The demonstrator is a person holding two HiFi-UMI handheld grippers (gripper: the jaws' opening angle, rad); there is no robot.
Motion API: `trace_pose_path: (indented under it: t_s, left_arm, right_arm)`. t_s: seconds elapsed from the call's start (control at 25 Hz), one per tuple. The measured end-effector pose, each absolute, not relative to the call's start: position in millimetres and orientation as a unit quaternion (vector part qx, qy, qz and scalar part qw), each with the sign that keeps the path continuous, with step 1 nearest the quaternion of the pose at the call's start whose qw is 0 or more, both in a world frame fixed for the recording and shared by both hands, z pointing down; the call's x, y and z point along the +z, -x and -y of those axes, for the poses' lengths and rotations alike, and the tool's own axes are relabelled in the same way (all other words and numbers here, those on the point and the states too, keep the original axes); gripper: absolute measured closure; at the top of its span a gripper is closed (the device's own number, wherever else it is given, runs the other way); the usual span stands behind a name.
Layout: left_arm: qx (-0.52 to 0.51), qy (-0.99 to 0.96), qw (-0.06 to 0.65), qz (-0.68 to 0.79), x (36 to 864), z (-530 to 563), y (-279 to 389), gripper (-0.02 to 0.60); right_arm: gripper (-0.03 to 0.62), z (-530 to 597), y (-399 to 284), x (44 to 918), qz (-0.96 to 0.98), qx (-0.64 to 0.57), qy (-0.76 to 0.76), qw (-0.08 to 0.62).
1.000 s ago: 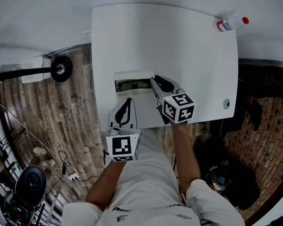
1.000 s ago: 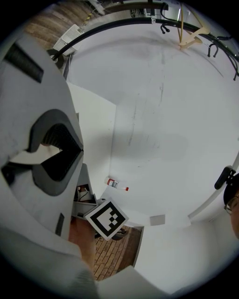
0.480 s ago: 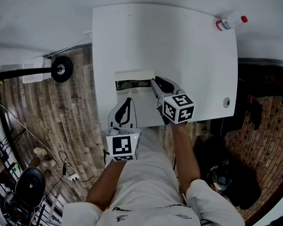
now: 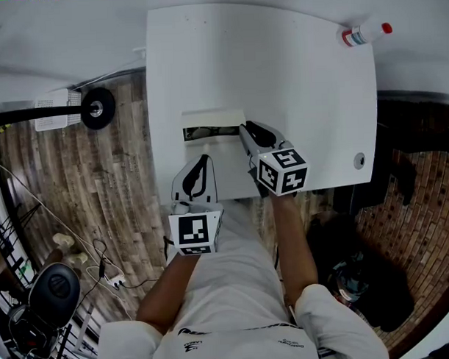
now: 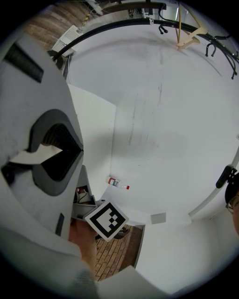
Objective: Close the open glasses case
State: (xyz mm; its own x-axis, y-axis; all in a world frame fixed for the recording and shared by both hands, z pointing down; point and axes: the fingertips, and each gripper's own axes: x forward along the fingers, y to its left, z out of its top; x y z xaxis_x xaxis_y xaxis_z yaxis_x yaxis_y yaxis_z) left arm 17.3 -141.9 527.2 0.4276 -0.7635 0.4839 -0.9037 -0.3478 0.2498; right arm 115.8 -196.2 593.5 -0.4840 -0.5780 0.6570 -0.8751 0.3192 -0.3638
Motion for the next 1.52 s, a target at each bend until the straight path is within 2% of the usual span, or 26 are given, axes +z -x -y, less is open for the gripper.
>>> trace_pose_path:
  t_s: [1.52]
  left_arm:
    - [0.142, -0.809, 0.256, 0.510, 527, 132, -22, 0.583]
  right_arm:
    - [0.531, 168, -117, 606, 0.776, 0.362, -0.466, 0.222]
